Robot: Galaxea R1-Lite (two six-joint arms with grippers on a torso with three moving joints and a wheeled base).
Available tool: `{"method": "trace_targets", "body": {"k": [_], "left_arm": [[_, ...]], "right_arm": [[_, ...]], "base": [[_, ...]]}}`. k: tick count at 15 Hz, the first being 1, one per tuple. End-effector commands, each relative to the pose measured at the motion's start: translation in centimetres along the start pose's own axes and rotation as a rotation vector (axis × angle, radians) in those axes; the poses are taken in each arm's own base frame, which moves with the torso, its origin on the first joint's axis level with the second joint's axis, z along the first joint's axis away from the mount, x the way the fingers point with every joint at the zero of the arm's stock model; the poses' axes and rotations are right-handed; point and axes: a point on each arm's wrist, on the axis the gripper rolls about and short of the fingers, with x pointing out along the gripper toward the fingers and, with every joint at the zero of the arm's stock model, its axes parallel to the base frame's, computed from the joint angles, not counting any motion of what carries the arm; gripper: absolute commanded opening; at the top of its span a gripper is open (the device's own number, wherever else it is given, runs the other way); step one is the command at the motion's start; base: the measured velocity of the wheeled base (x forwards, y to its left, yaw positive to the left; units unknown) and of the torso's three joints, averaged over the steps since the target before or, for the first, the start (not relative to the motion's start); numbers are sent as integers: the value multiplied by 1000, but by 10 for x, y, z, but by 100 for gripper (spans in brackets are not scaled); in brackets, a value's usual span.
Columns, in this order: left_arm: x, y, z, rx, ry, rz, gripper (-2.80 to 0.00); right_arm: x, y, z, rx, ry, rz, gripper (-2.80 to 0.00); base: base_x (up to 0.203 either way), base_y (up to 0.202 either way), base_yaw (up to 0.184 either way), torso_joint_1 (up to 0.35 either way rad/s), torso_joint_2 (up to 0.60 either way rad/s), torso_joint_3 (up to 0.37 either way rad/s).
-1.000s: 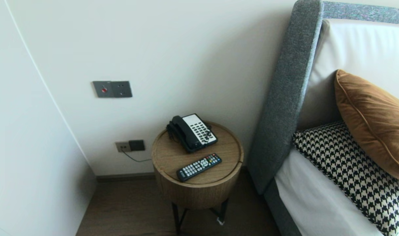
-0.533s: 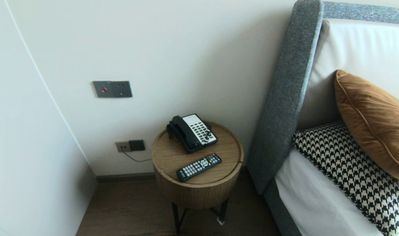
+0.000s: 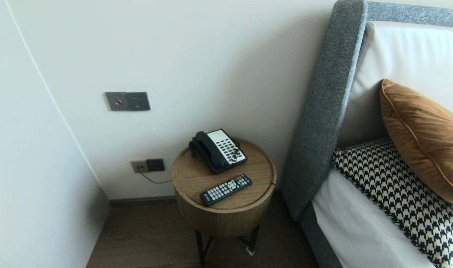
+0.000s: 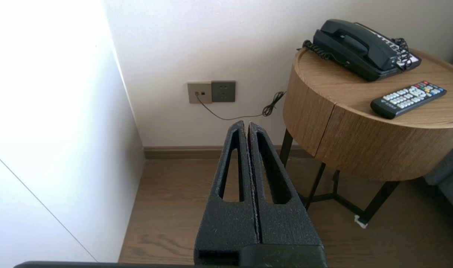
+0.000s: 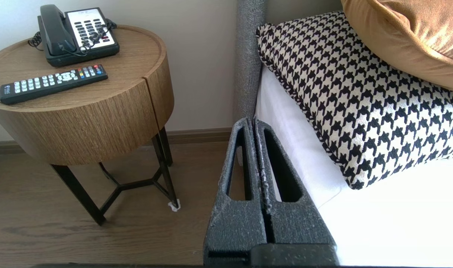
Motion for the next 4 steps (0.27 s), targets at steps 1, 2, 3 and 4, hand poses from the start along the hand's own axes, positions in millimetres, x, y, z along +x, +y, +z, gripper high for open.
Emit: {"method": "trace_targets", "body": {"k": [1,2,3,4], "left_arm": [[0,0,0,0,-1,1,-280],[0,0,0,0,-1,1,-280],[0,0,0,0,-1,1,-280],[0,0,0,0,-1,1,-280]], "right_arm": [[0,0,0,-1,1,0,-280],[0,0,0,-1,0,0,-280],[0,0,0,-1,0,0,-280],[0,0,0,-1,0,0,-280]], "base": [[0,0,0,0,0,0],[0,0,0,0,0,0],[0,0,0,0,0,0],[0,0,0,0,0,0]]}}
